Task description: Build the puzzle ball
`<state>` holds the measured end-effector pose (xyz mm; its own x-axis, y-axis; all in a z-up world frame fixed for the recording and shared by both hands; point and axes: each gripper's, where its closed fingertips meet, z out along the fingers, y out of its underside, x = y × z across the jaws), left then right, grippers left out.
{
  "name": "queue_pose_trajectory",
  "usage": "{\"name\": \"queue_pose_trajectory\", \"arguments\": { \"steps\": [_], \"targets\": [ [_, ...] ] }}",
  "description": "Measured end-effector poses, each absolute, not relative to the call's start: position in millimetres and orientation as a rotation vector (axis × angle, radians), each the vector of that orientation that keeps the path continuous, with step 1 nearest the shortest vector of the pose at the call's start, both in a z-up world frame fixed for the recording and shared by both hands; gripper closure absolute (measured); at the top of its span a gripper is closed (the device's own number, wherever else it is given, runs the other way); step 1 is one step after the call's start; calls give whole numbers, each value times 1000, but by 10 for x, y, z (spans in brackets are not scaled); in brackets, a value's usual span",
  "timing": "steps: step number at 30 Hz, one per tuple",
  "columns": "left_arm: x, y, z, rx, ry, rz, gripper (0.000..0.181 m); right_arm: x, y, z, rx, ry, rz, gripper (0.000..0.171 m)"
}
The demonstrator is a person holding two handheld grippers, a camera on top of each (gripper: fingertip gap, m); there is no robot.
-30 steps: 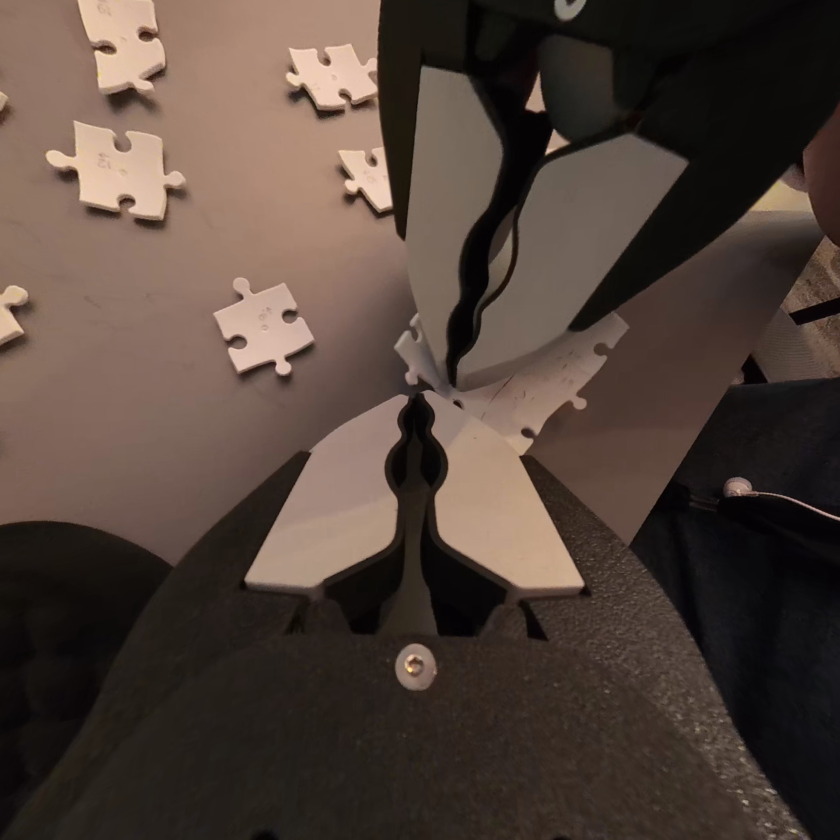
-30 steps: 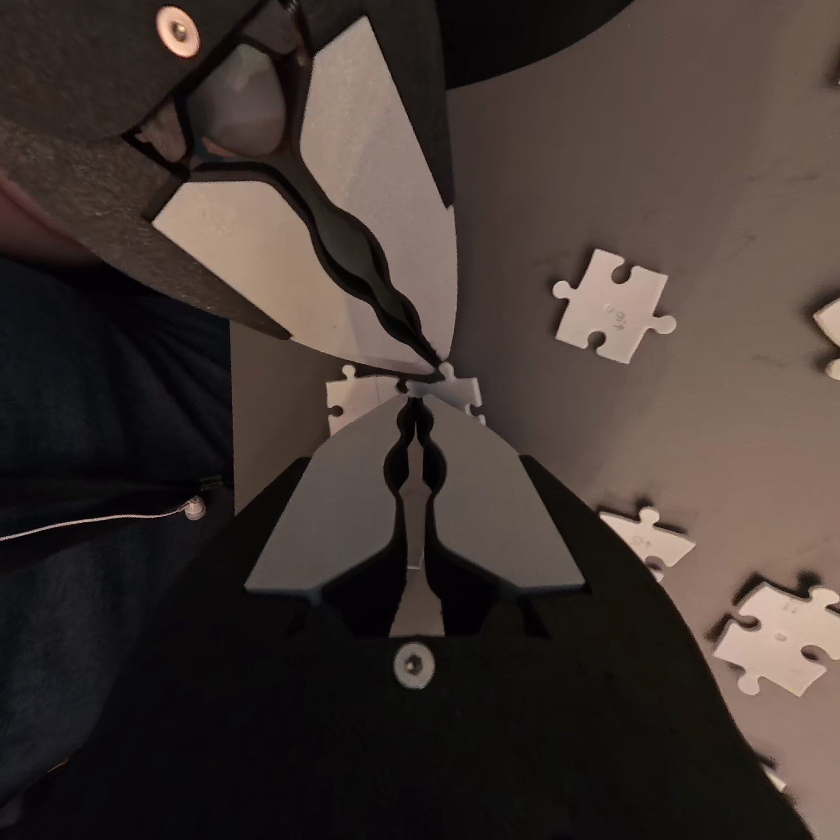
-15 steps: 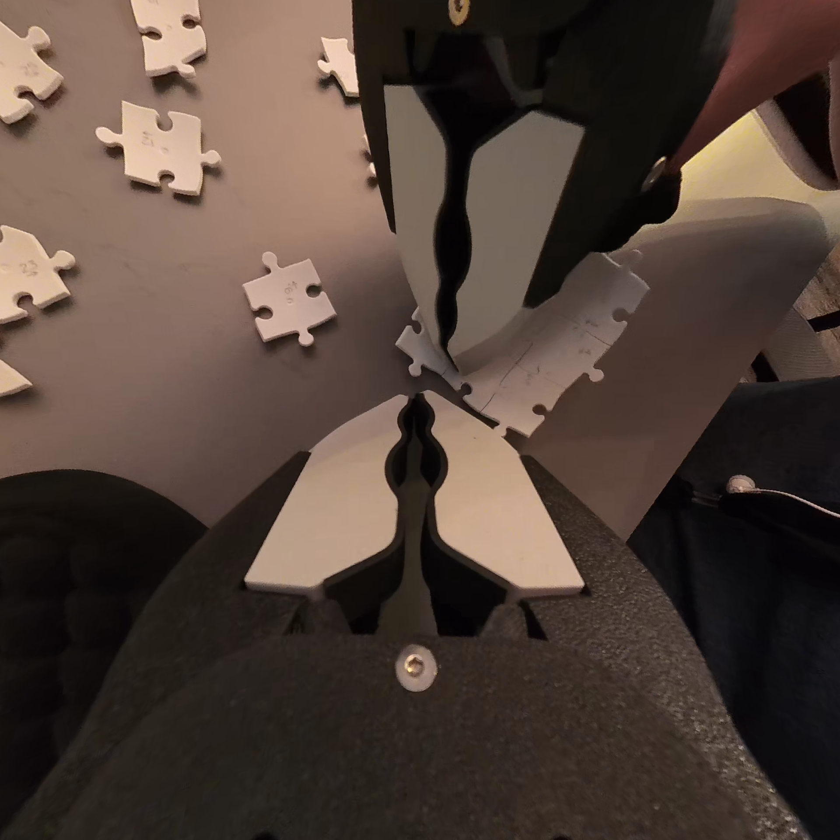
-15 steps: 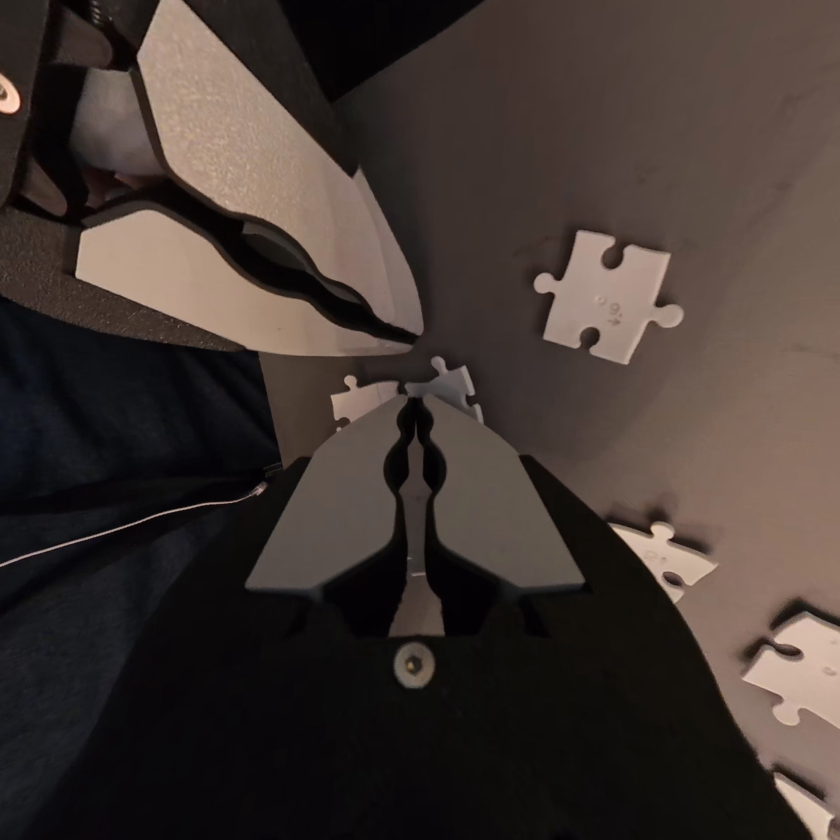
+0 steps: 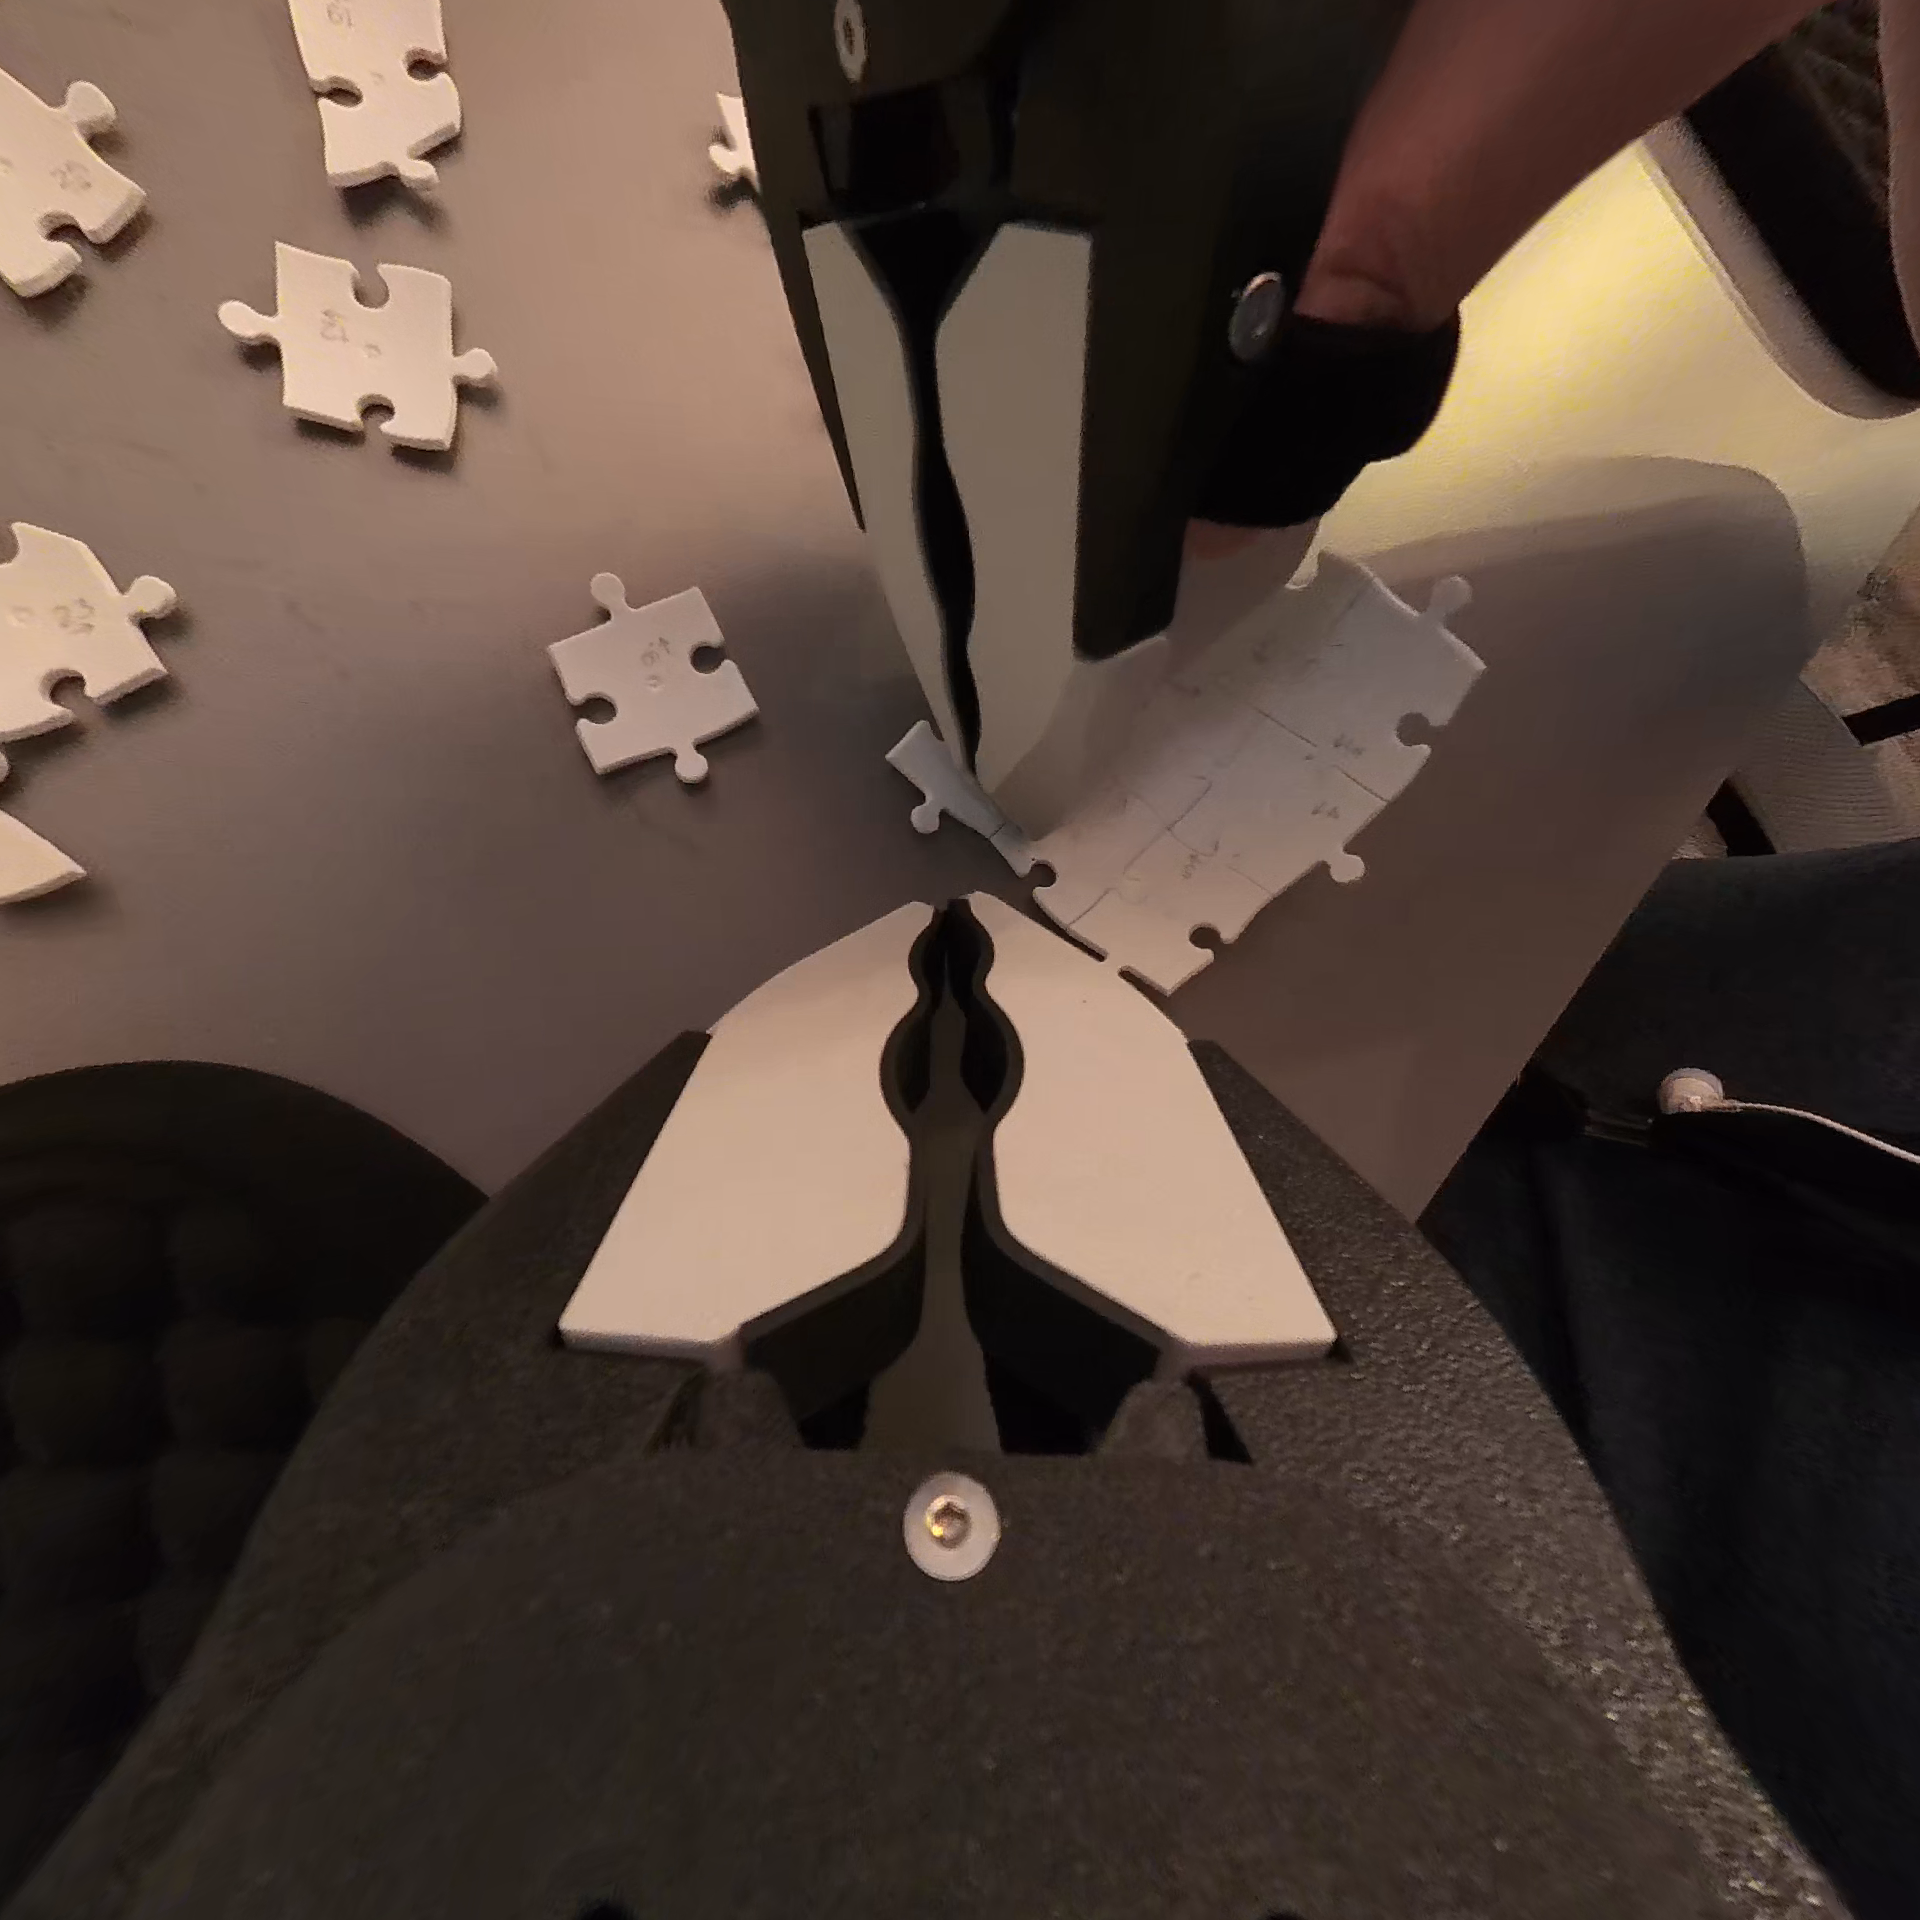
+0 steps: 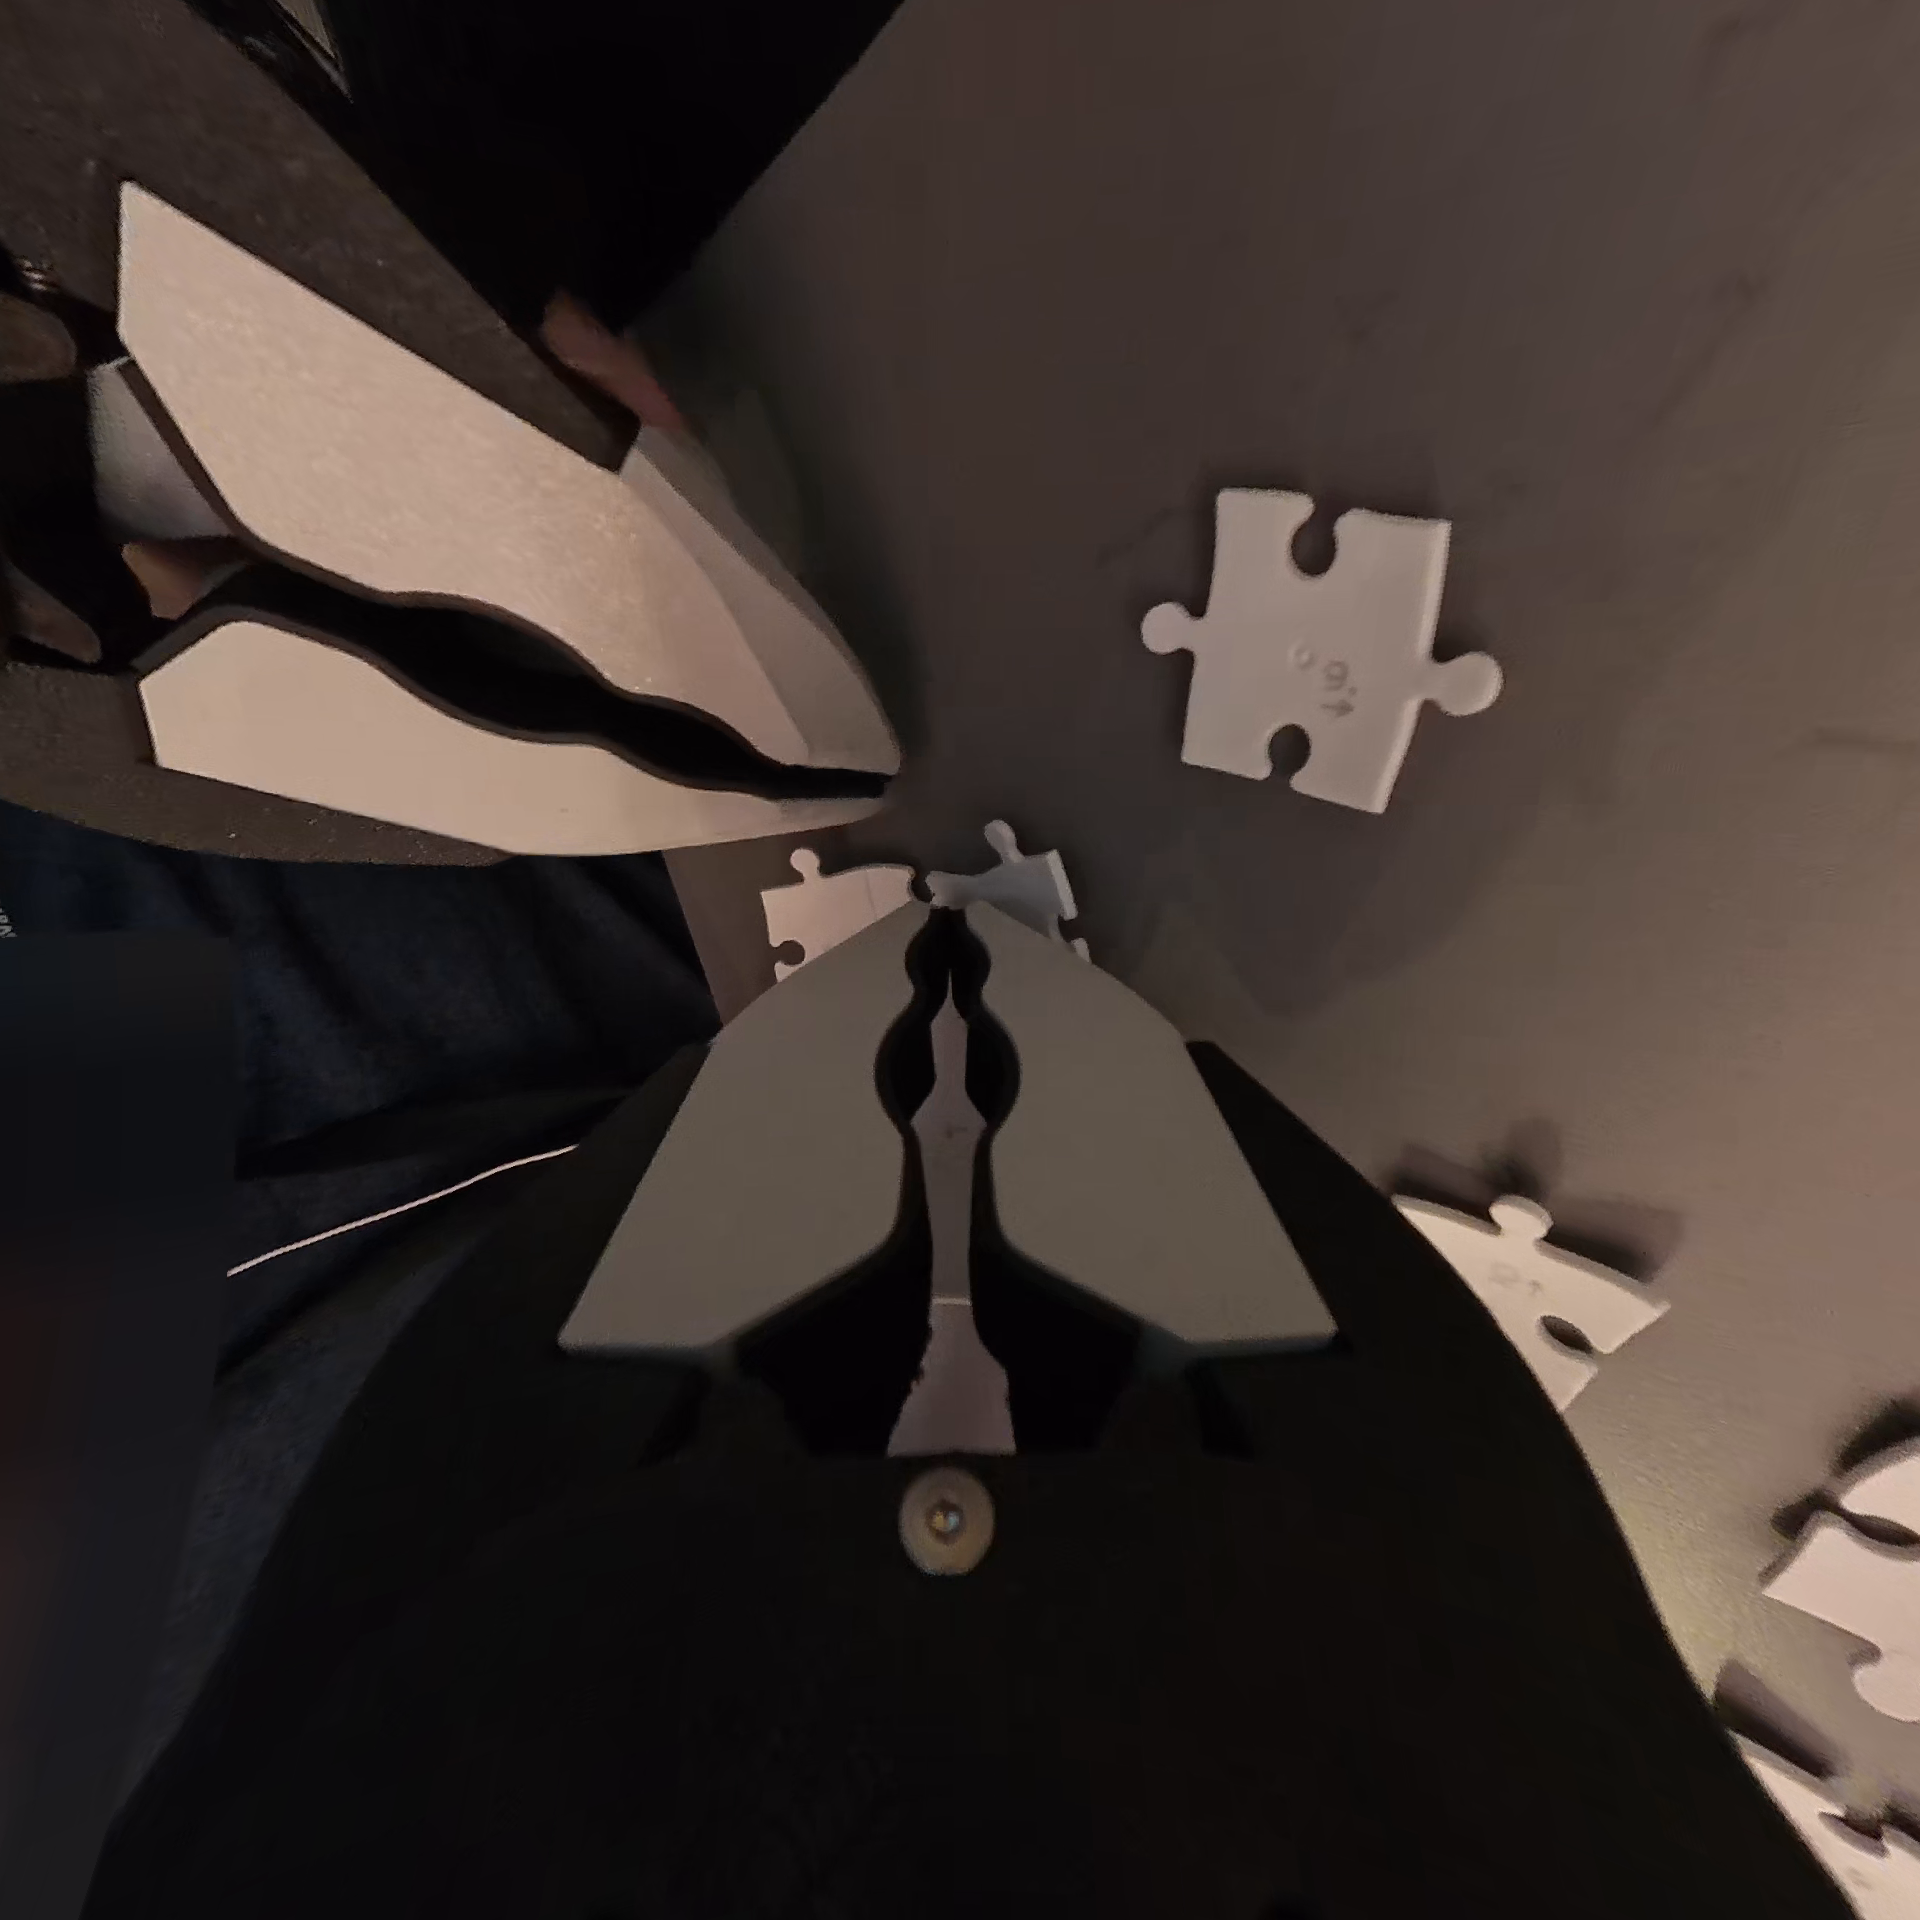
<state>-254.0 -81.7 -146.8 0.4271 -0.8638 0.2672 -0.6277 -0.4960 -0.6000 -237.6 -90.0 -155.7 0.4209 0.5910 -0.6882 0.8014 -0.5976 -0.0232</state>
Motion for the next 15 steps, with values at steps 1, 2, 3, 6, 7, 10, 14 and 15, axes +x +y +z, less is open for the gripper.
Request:
{"name": "queue_pose_trajectory", "arguments": {
  "steps": [1,2,3,6,7,10,14,15],
  "targets": [
    [-2542,-827,-1460,-2272,1268,-778,181,-2375,-900,-1557,2372,1215,-961,170],
    [-2545,-836,-1456,-2272,1269,-774,181,-2375,-899,-1556,2376,1224,-962,170],
    [-2551,-845,-1451,-2272,1270,-770,181,-2375,-899,-1556,2383,1237,-964,170],
    [-2565,-868,-1435,-2271,1263,-764,181,-2373,-908,-1531,2397,1300,-1011,170],
    [-2571,-874,-1432,-2272,1261,-762,181,-2388,-922,-1473,2391,1300,-1071,170],
    [-2589,-889,-1424,-2276,1256,-752,181,-2326,-870,-1289,2452,1345,-1162,170],
    [-2609,-901,-1404,-2277,1244,-741,181,-2108,-775,-959,2547,1376,-1304,170],
    [-2612,-909,-1403,-2280,1239,-747,181,-2036,-731,-896,2579,1394,-1336,170]
  ]
}}
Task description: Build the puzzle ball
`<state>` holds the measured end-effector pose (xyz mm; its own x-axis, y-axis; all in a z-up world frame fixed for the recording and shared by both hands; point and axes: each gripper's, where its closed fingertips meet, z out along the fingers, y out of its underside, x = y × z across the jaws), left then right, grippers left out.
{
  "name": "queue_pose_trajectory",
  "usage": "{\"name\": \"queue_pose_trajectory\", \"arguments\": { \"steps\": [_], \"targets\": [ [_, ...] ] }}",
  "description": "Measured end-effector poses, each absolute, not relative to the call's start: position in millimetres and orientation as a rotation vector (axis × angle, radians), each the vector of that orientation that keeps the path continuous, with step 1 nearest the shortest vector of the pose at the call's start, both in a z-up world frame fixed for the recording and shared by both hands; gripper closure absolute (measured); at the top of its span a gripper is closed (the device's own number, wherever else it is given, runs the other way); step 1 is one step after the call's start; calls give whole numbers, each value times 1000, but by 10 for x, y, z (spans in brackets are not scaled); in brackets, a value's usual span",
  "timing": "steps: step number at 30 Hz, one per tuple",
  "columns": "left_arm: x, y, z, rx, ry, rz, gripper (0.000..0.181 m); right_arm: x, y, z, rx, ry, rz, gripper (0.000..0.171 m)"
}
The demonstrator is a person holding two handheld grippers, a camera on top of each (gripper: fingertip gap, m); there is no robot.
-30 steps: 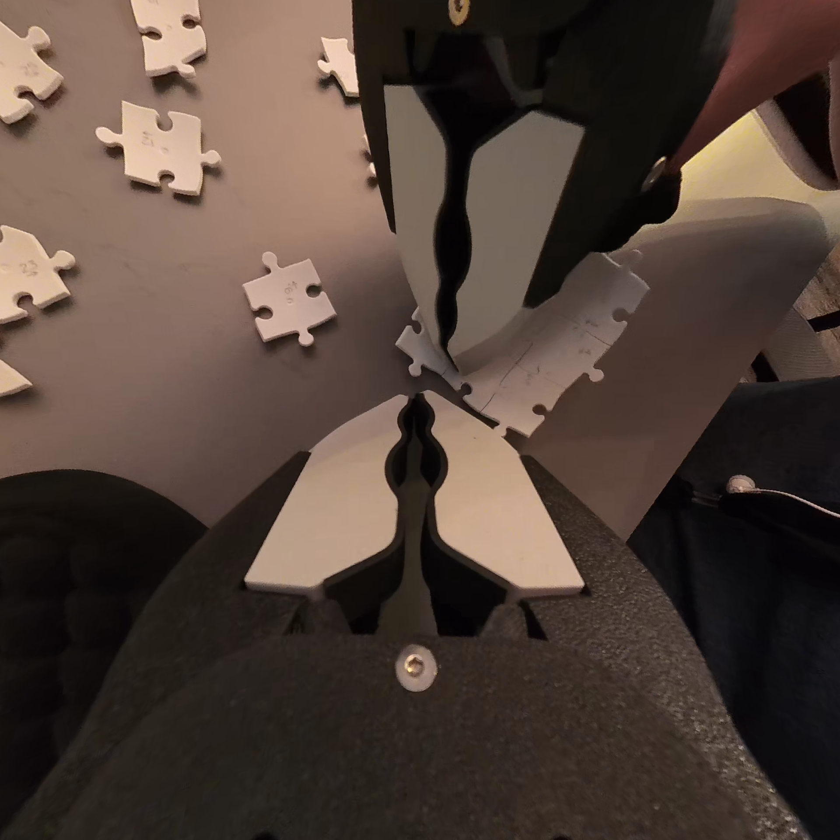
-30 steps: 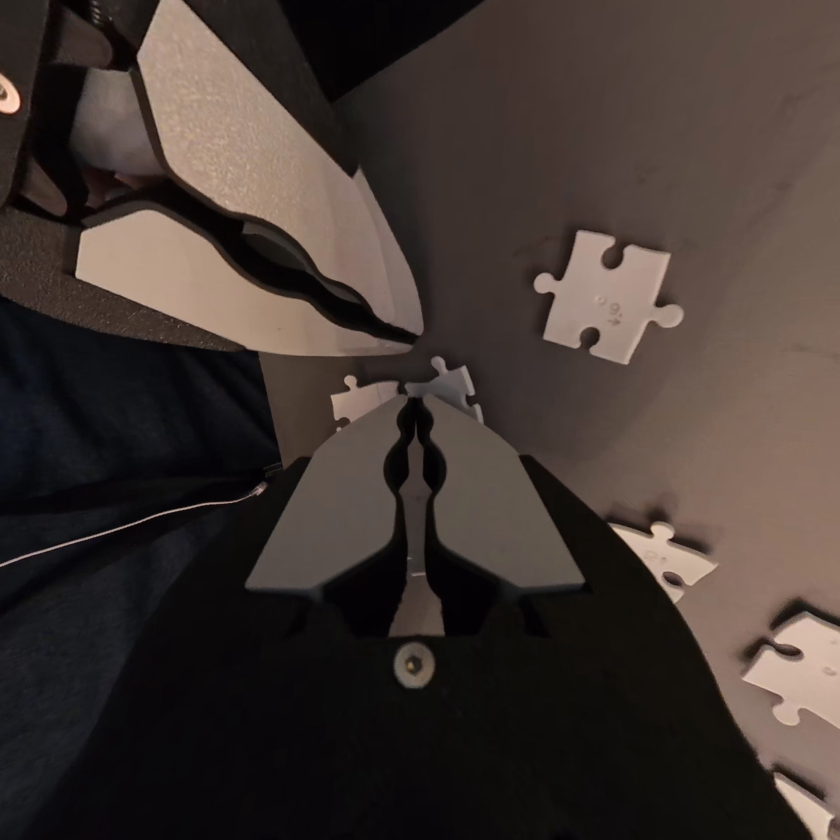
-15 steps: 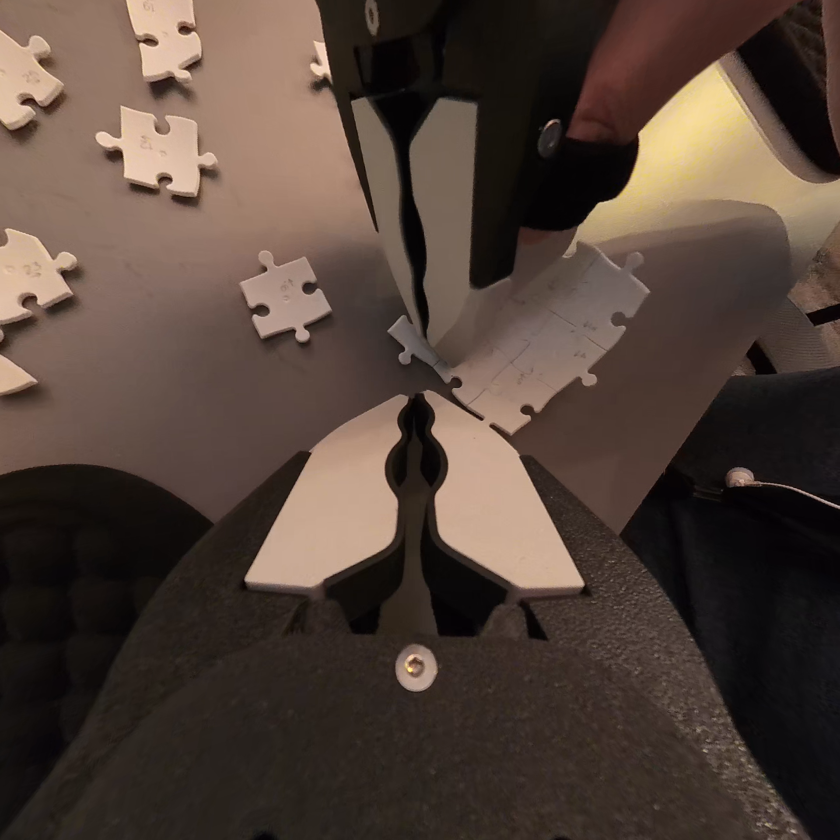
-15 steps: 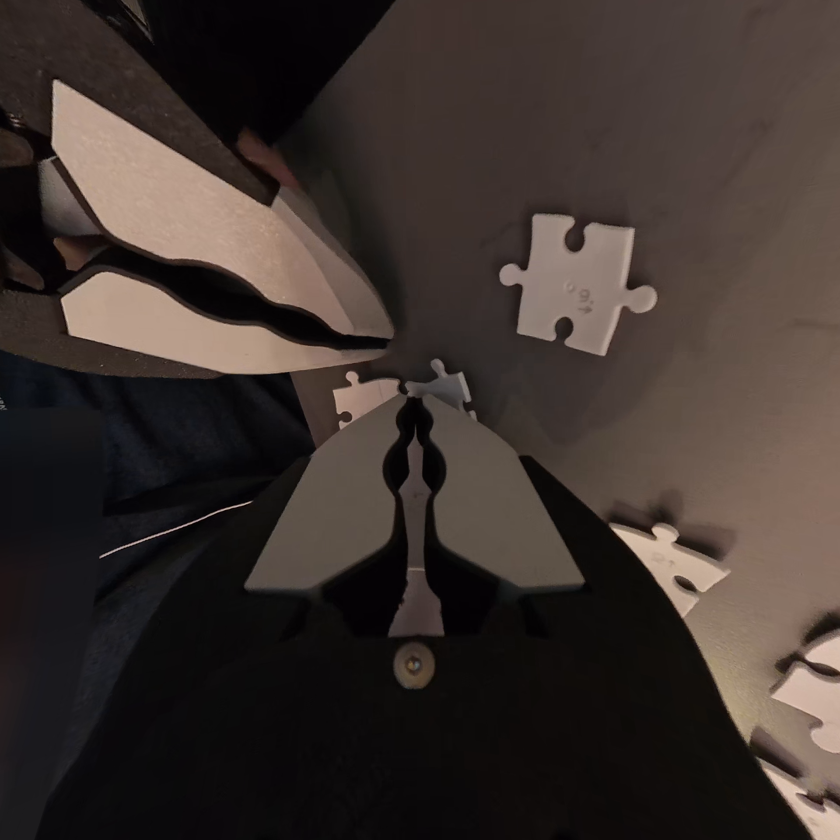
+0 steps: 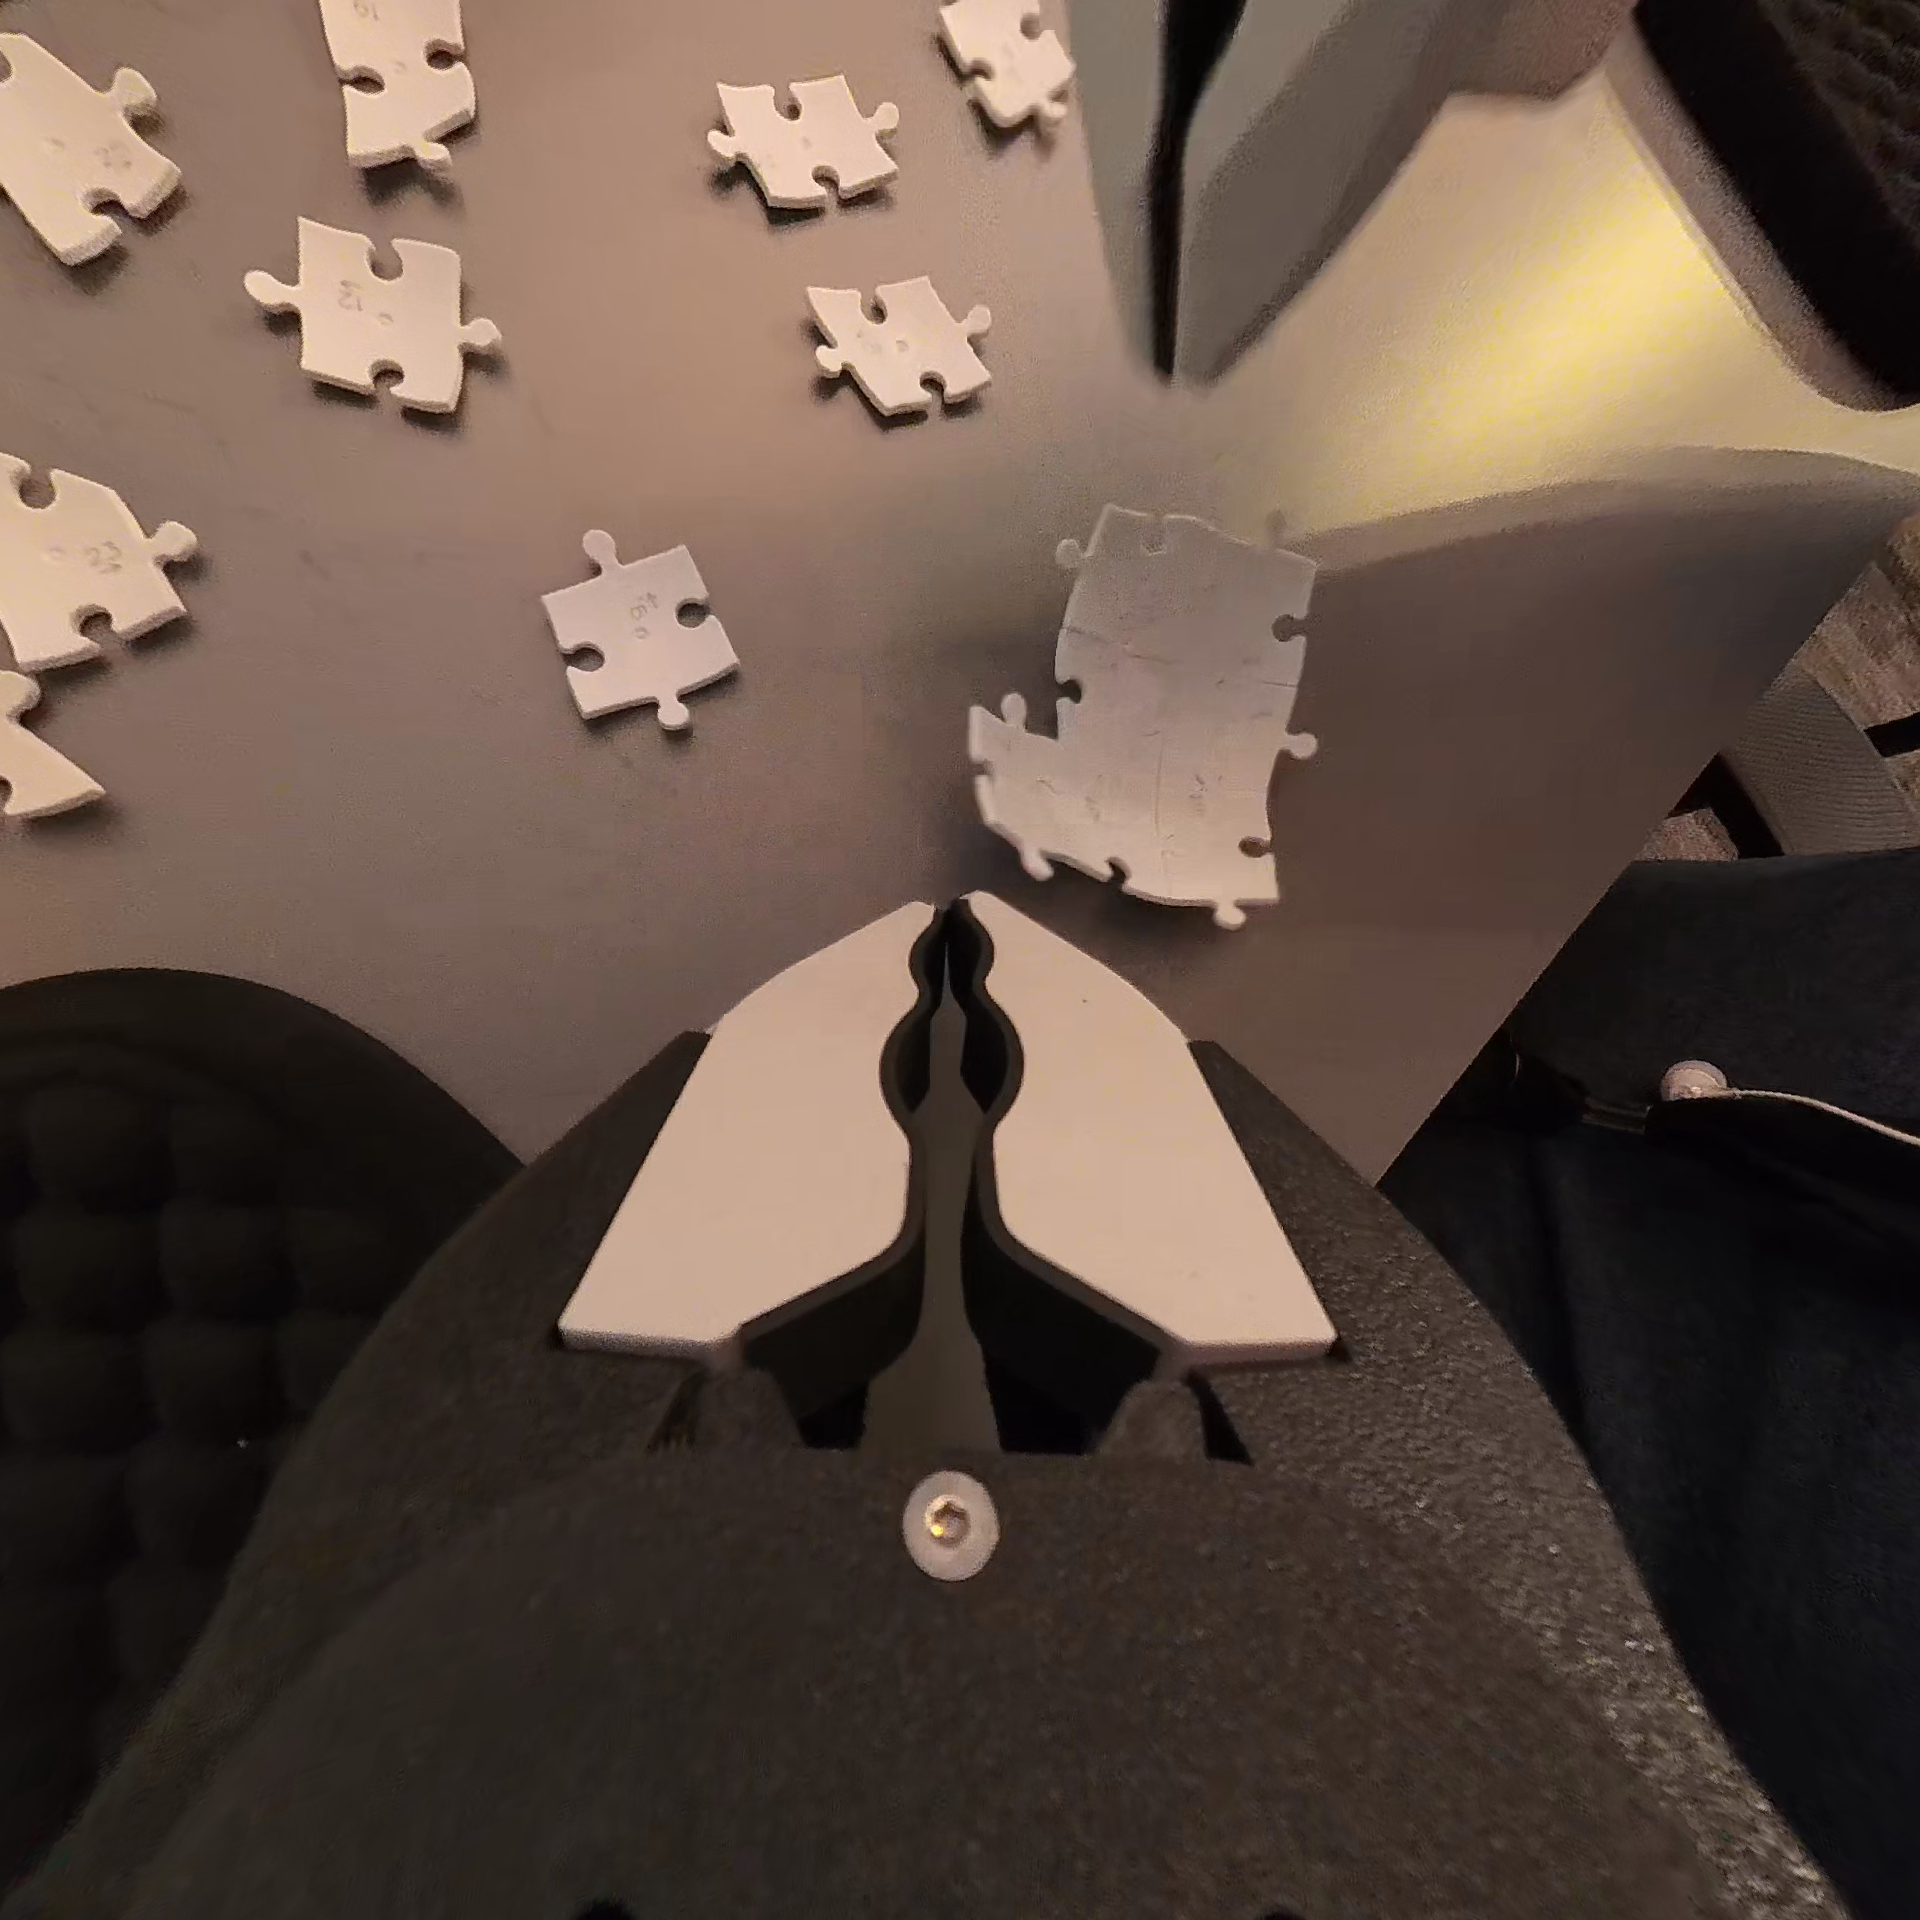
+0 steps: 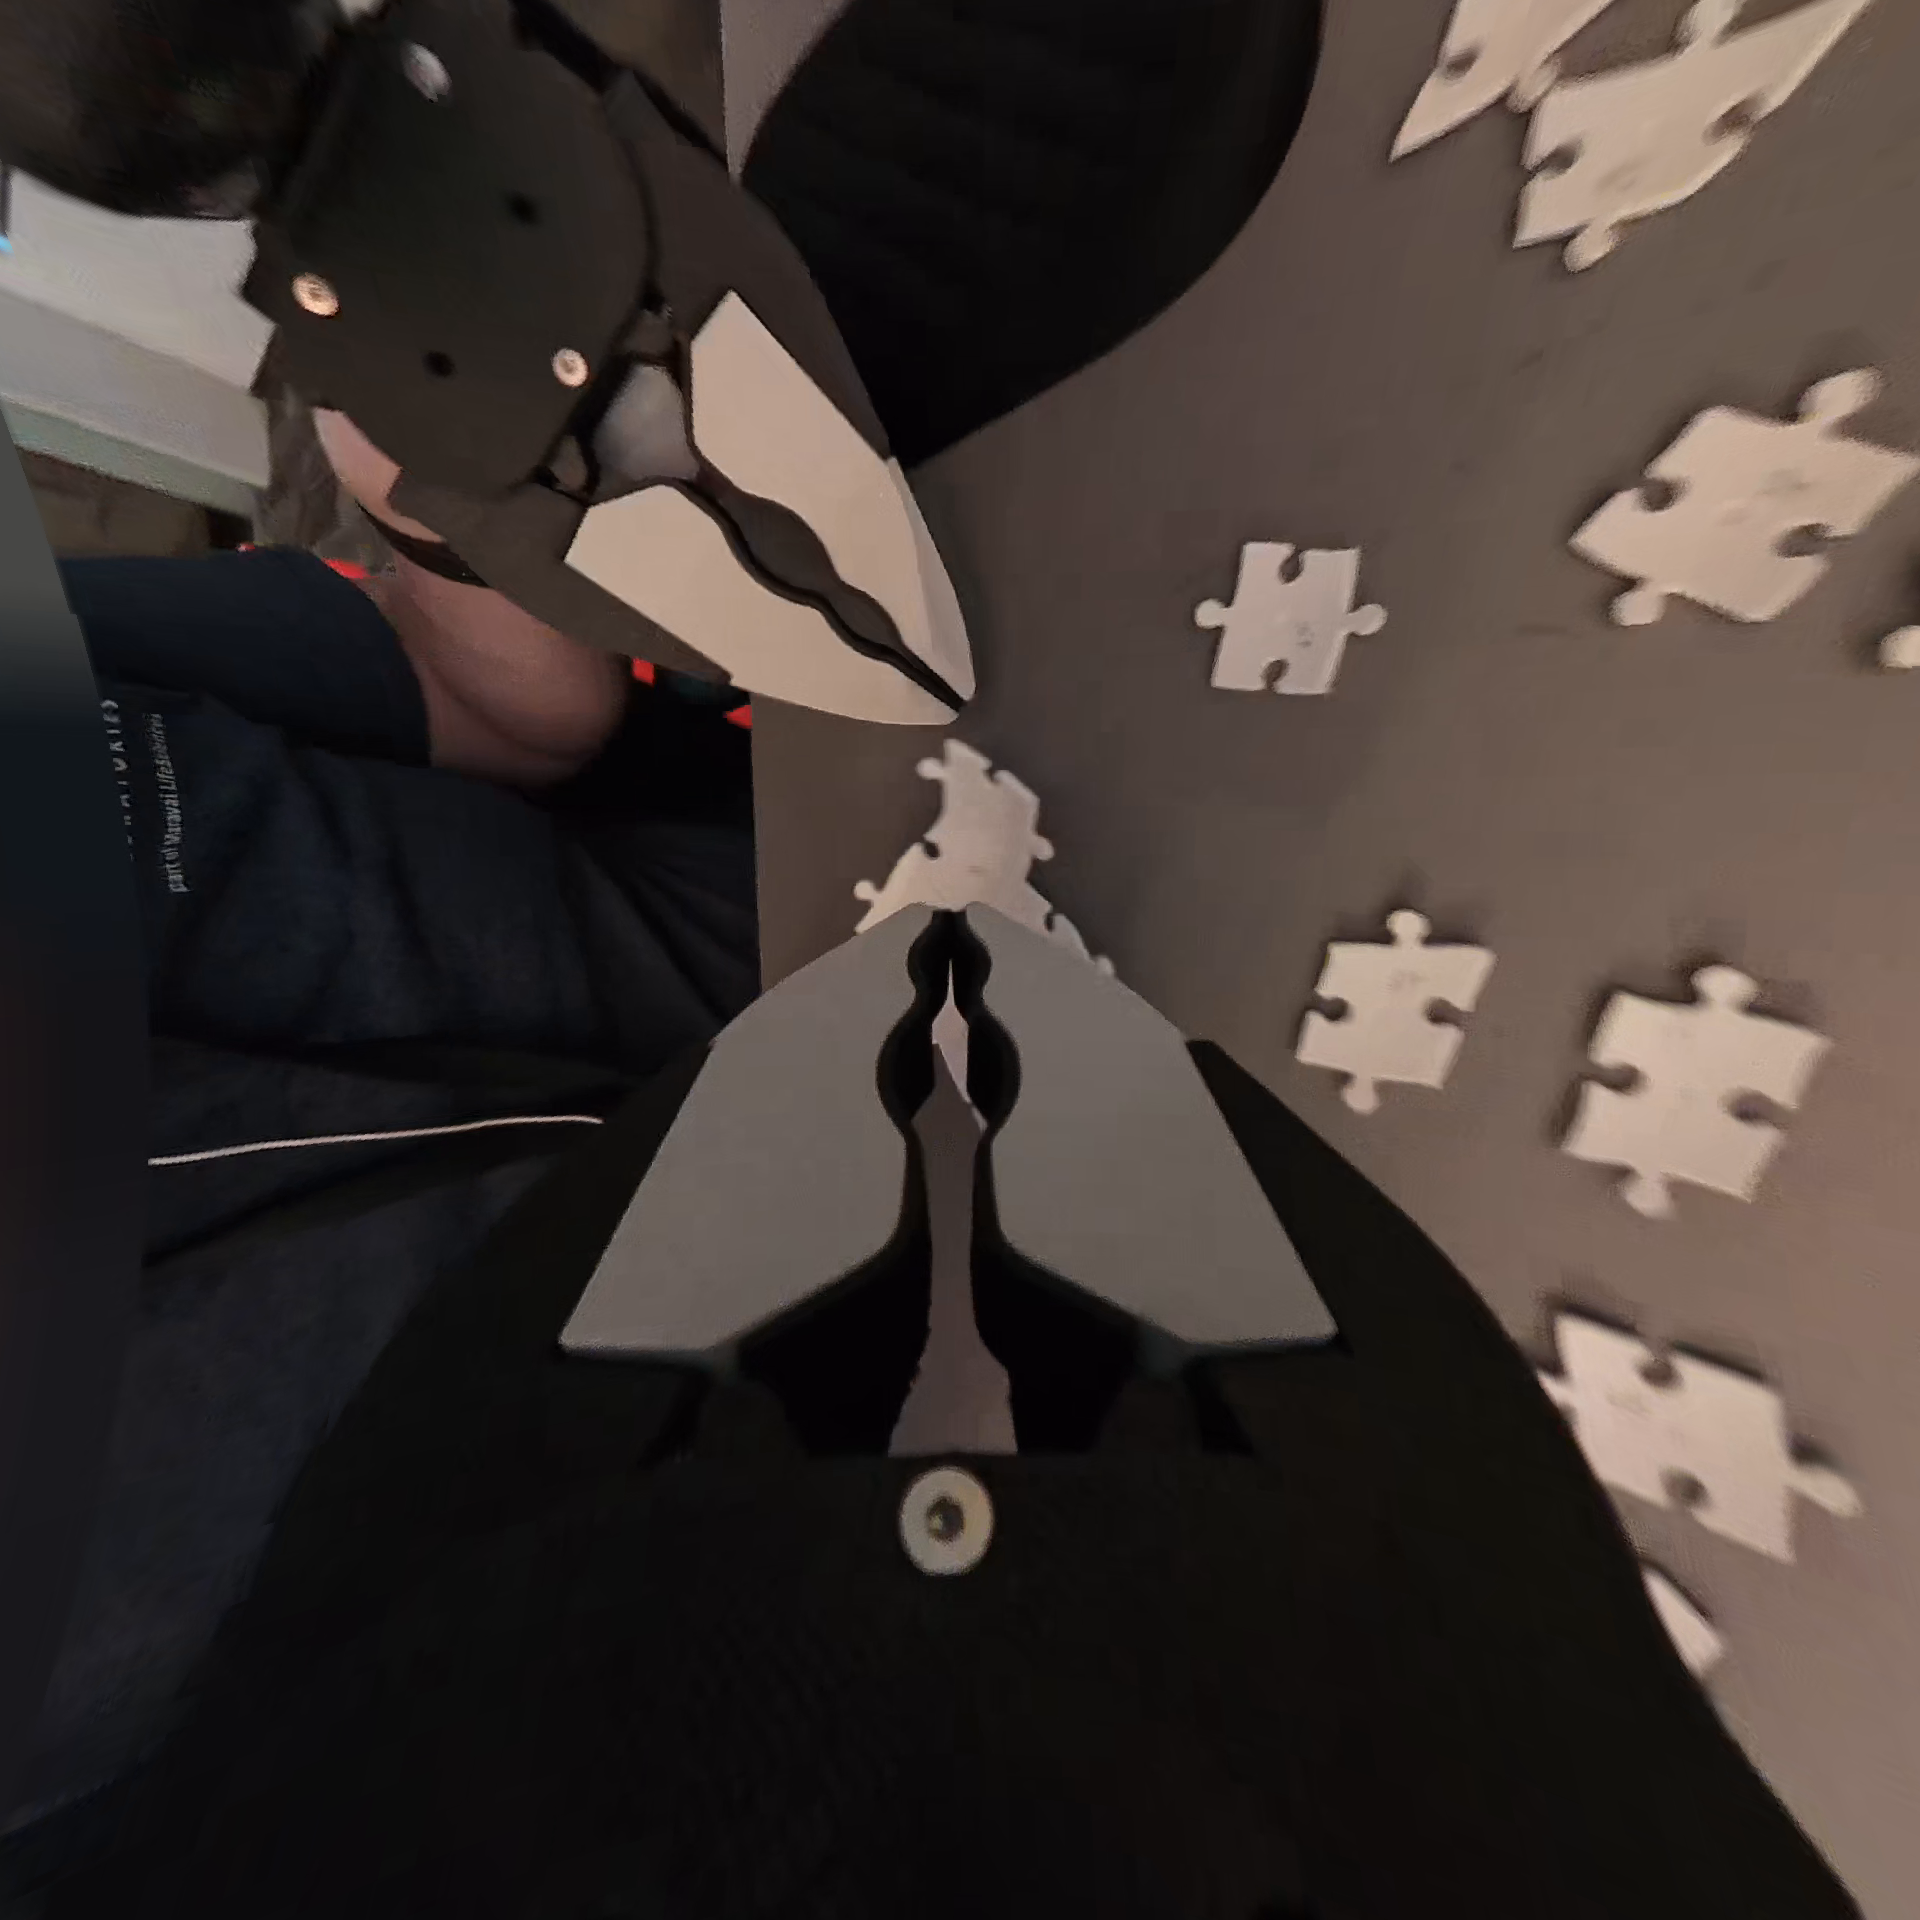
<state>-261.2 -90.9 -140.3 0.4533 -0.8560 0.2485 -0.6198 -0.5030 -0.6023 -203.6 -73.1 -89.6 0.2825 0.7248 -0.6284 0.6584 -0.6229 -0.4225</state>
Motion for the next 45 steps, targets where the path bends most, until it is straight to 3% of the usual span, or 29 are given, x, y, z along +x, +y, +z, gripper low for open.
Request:
{"name": "queue_pose_trajectory", "arguments": {
  "steps": [16,23,27,39,45],
  "targets": [
    [-2545,-1020,-1484,-2393,1218,-714,181,-1565,-946,-1270,-2374,-1365,1216,170],
    [-2737,-875,-1426,-2410,1111,-628,181,-1165,-485,-814,-1951,-1295,879,170],
    [-2784,-752,-1297,-2342,1050,-576,181,-920,-346,-812,-1782,-1255,660,170],
    [-2746,-339,-1016,-2143,993,-363,181,-477,114,-908,-1864,-995,150,170],
    [-2703,-280,-950,-2131,1002,-354,181,-363,156,-862,-1879,-942,78,170]
  ]
}}
